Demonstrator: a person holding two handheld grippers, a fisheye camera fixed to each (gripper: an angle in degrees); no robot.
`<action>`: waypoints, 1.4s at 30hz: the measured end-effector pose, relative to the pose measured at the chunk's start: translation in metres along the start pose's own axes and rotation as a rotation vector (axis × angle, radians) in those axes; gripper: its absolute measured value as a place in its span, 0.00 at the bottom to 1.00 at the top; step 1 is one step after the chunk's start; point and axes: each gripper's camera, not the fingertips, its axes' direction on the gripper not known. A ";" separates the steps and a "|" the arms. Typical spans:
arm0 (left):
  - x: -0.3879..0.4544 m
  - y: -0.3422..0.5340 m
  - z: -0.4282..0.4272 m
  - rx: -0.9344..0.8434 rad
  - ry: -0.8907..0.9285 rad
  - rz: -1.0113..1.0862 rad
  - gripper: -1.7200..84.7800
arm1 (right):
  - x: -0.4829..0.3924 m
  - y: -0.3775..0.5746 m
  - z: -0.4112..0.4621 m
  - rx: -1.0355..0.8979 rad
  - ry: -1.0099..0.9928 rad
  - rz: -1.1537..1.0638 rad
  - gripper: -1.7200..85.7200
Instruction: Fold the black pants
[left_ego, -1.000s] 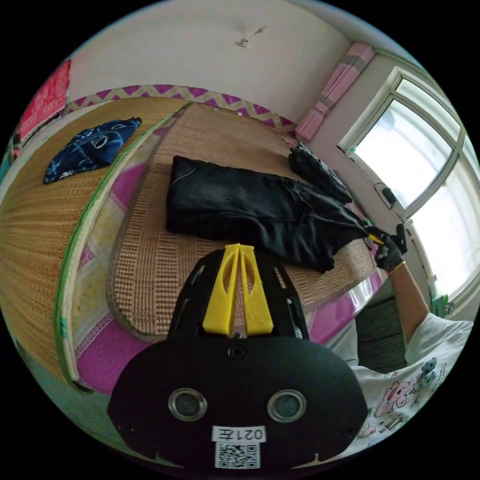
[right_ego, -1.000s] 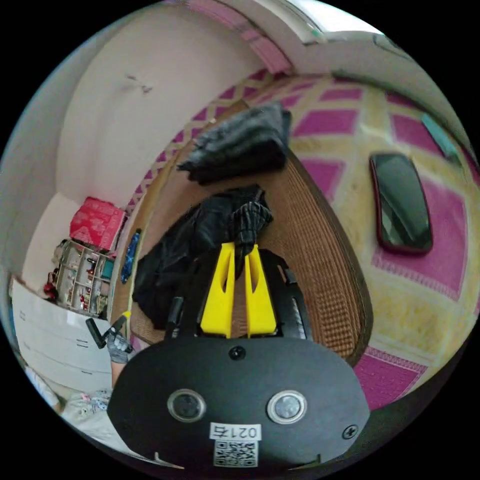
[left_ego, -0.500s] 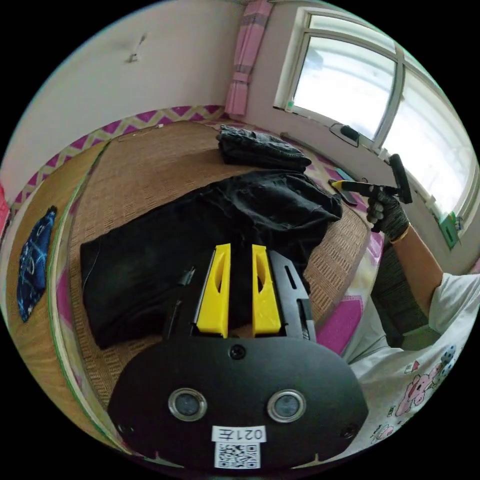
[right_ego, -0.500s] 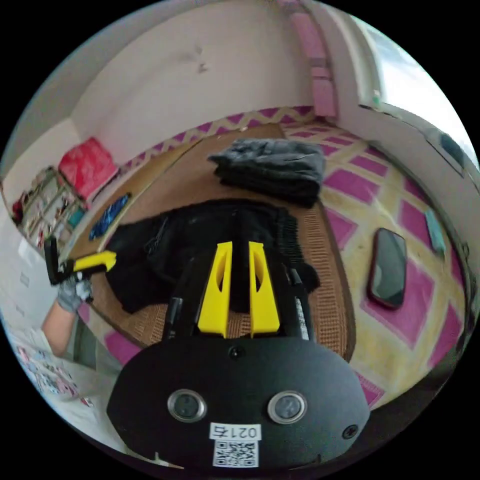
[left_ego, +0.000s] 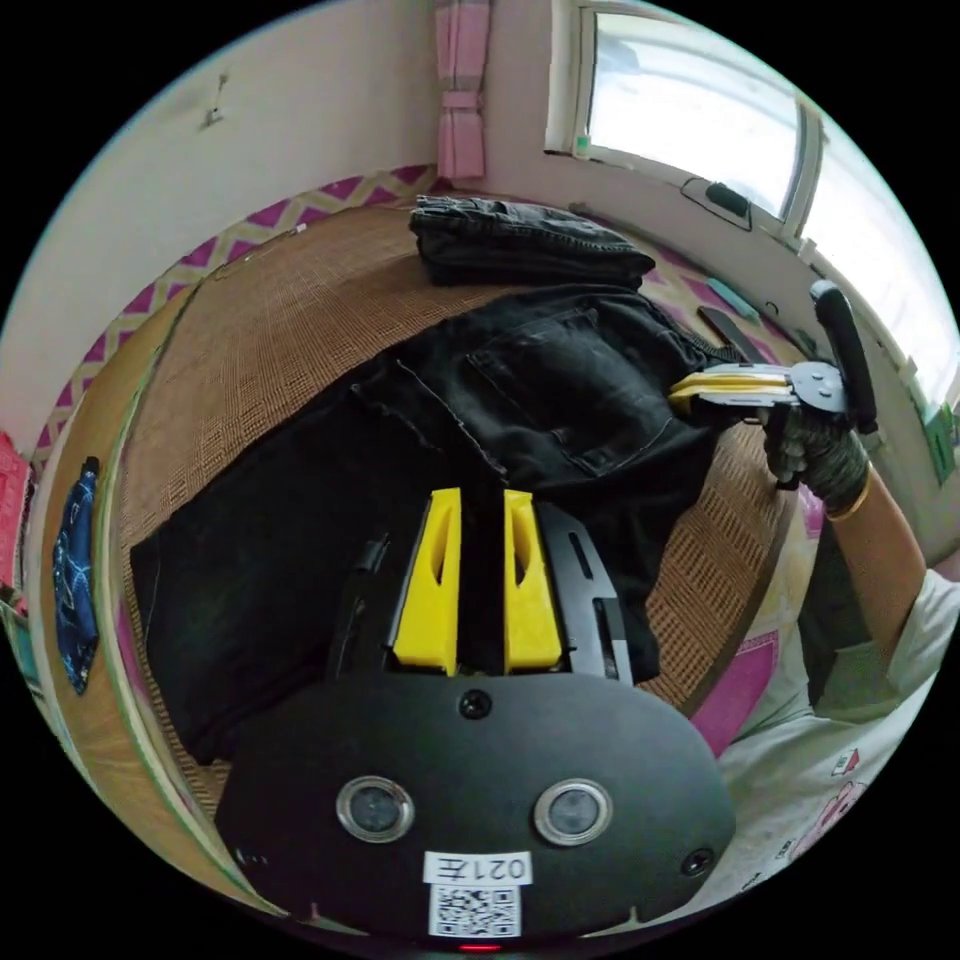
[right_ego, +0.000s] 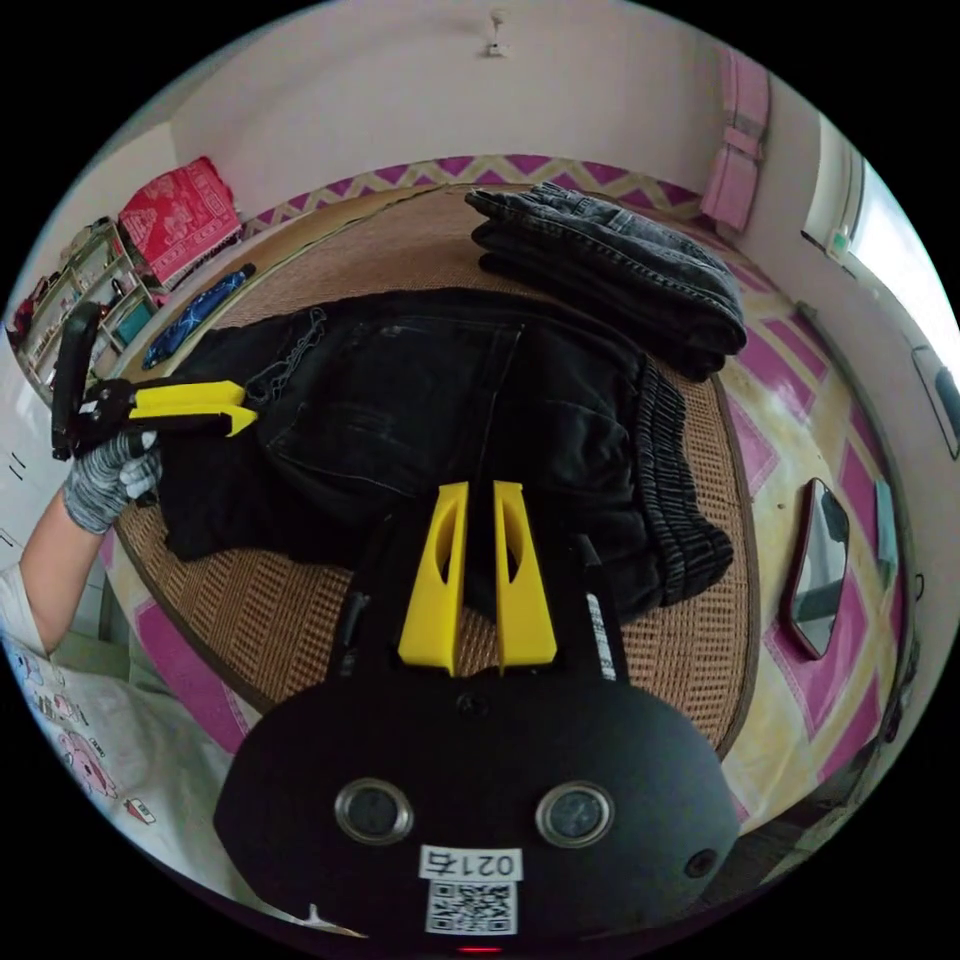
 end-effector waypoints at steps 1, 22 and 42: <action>-0.013 -0.004 -0.006 0.005 0.068 -0.032 0.06 | -0.002 0.000 0.001 -0.002 0.005 -0.002 0.08; -0.425 0.167 -0.297 0.279 -0.228 -0.742 0.01 | 0.000 0.002 0.007 0.004 -0.014 0.046 0.08; -0.518 0.273 -0.377 0.228 -0.144 -0.993 0.01 | 0.060 -0.036 0.014 -0.159 -0.264 0.048 0.04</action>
